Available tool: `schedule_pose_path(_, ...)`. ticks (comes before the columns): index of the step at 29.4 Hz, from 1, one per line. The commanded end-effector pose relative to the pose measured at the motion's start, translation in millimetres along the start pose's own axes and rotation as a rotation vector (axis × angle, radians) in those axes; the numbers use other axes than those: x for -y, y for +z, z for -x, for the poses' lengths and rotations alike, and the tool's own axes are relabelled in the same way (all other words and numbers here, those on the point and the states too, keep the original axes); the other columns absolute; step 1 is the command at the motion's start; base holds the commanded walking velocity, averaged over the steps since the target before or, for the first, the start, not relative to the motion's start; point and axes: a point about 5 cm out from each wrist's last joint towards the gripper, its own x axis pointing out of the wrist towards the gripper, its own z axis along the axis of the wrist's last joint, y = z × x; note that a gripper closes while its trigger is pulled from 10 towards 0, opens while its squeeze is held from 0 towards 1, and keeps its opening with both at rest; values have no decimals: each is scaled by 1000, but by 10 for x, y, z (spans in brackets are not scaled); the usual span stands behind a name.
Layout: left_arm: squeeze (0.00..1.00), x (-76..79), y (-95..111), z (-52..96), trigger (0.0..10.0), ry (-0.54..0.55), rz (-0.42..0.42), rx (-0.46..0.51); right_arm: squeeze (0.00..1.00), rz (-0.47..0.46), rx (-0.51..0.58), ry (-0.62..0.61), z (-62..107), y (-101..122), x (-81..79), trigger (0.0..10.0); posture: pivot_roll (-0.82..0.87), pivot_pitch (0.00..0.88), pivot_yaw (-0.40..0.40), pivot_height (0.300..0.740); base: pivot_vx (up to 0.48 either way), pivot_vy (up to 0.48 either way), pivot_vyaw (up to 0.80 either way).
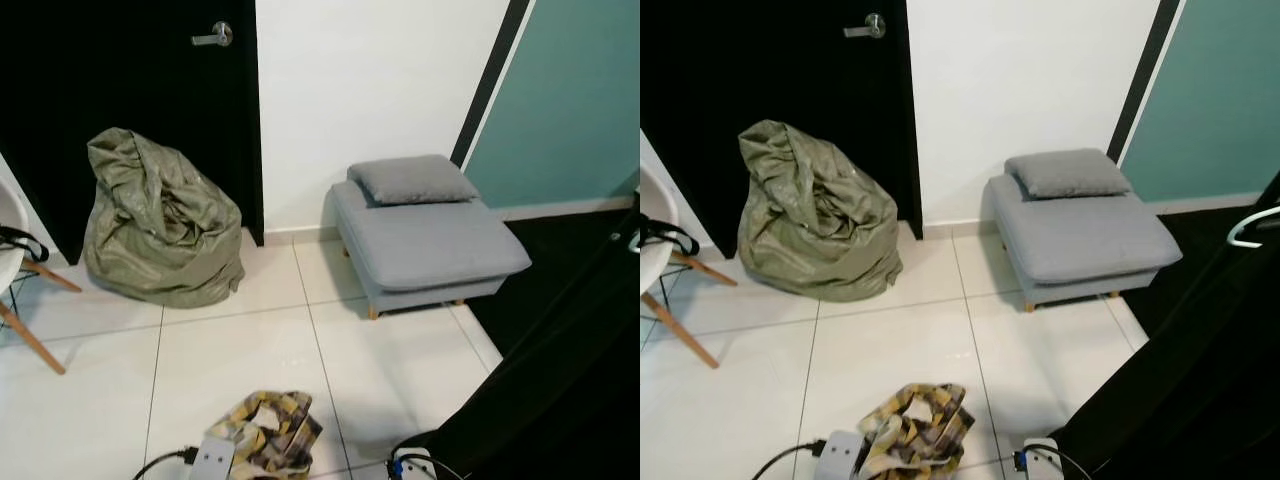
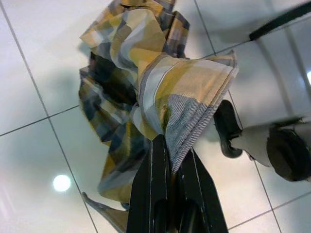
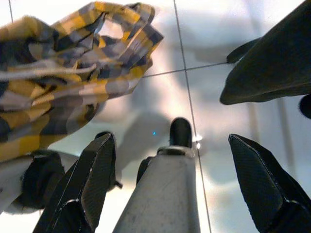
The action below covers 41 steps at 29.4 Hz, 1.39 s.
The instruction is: Hang hanger
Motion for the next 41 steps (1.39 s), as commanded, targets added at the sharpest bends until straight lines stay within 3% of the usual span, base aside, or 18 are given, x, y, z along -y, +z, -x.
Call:
schedule_pose_path(1,0,28,-96,29,10000,-21,-10,-27,0,17,-11,-2,15,-54,-7,10000,0,129,-27,740,0,0,0)
schedule_pose_path(8,0,-24,-37,0,10000,23,-21,-15,0,26,-29,-49,8,-40,101,10000,15,122,-50,740,0,0,0)
schedule_pose_path(20,0,-45,-118,41,10000,29,-65,-19,0,45,-62,-31,56,-183,84,10000,29,152,-59,740,0,0,0)
schedule_pose_path(30,0,-115,-78,40,10000,51,29,8,0,27,-68,-6,41,-192,-13,10000,40,160,-37,740,0,0,0)
schedule_pose_path(41,0,-111,-110,42,10000,37,40,-17,0,30,-85,-14,53,-225,12,10000,36,163,-26,740,0,-44,0)
